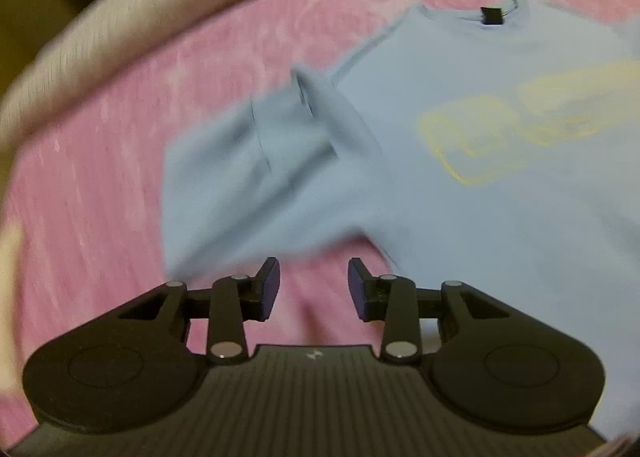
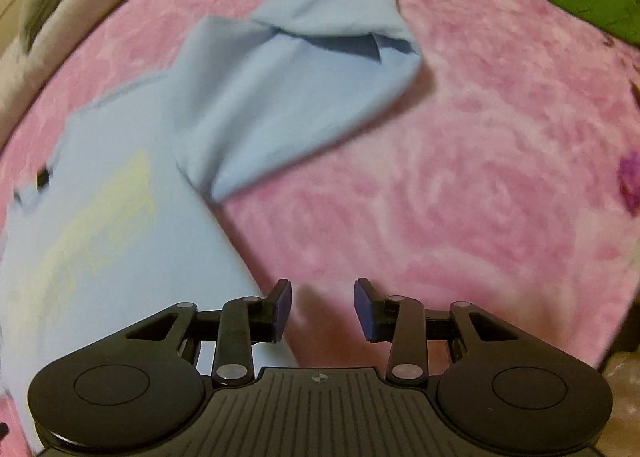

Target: Fold clothes

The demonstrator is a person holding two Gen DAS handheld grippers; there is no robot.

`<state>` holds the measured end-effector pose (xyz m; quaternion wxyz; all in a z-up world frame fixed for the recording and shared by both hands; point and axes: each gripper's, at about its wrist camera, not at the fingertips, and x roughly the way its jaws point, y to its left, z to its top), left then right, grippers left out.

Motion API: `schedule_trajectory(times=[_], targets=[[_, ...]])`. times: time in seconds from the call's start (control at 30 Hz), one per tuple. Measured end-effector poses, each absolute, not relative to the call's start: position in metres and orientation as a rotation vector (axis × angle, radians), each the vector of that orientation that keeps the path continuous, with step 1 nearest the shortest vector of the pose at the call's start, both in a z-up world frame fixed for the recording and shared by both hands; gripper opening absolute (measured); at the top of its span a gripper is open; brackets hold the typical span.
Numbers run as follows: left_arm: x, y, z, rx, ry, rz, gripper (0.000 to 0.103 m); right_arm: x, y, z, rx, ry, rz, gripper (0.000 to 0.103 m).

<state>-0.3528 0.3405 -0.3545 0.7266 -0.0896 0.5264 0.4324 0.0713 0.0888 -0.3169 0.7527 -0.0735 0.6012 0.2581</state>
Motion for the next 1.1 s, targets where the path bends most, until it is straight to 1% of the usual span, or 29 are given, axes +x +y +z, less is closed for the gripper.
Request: schedule_trajectory(times=[0.13, 0.23, 0.3, 0.33, 0.37, 0.47, 0.53, 0.57, 0.6, 0.63, 0.73, 0.83, 1.0, 1.03, 1.07, 1.1], targets=[[-0.328, 0.378, -0.379, 0.048, 1.192, 0.929, 0.043, 0.071, 0.1, -0.324, -0.128, 1.326, 0.537, 0.039], [-0.317, 0.396, -0.41, 0.199, 1.285, 0.872, 0.042, 0.064, 0.104, -0.332, -0.146, 1.306, 0.504, 0.039], [-0.323, 0.396, -0.417, 0.261, 1.286, 0.8, 0.03, 0.057, 0.103, -0.334, -0.154, 1.277, 0.492, 0.04], [-0.331, 0.399, -0.41, 0.223, 1.256, 0.815, 0.019, 0.054, 0.102, -0.335, -0.158, 1.268, 0.491, 0.041], [-0.341, 0.403, -0.404, 0.182, 1.225, 0.832, 0.016, 0.053, 0.102, -0.335, -0.164, 1.263, 0.489, 0.041], [-0.398, 0.425, -0.365, -0.09, 1.065, 1.086, 0.014, 0.053, 0.105, -0.337, -0.177, 1.261, 0.482, 0.041], [-0.455, 0.43, -0.338, -0.29, 0.937, 1.308, 0.013, 0.057, 0.109, -0.337, -0.182, 1.276, 0.473, 0.041], [-0.486, 0.428, -0.328, -0.385, 0.878, 1.41, 0.012, 0.058, 0.113, -0.338, -0.185, 1.28, 0.468, 0.041], [-0.517, 0.422, -0.324, -0.471, 0.834, 1.501, 0.008, 0.058, 0.115, -0.339, -0.189, 1.281, 0.467, 0.041], [-0.547, 0.417, -0.32, -0.557, 0.787, 1.589, 0.008, 0.057, 0.116, -0.339, -0.193, 1.28, 0.466, 0.041], [-0.613, 0.395, -0.331, -0.765, 0.745, 1.731, 0.008, 0.055, 0.118, -0.341, -0.205, 1.266, 0.475, 0.042], [-0.643, 0.375, -0.352, -0.965, 0.685, 1.744, 0.008, 0.056, 0.12, -0.343, -0.211, 1.261, 0.49, 0.042], [-0.64, 0.37, -0.363, -0.942, 0.648, 1.775, 0.008, 0.062, 0.127, -0.345, -0.264, 1.288, 0.537, 0.043], [-0.64, 0.372, -0.365, -0.938, 0.65, 1.781, 0.01, 0.063, 0.128, -0.346, -0.272, 1.293, 0.55, 0.043], [-0.639, 0.374, -0.369, -0.939, 0.691, 1.783, 0.018, 0.064, 0.127, -0.346, -0.275, 1.295, 0.562, 0.044], [-0.636, 0.375, -0.375, -0.924, 0.746, 1.78, 0.022, 0.064, 0.125, -0.346, -0.272, 1.296, 0.575, 0.044]])
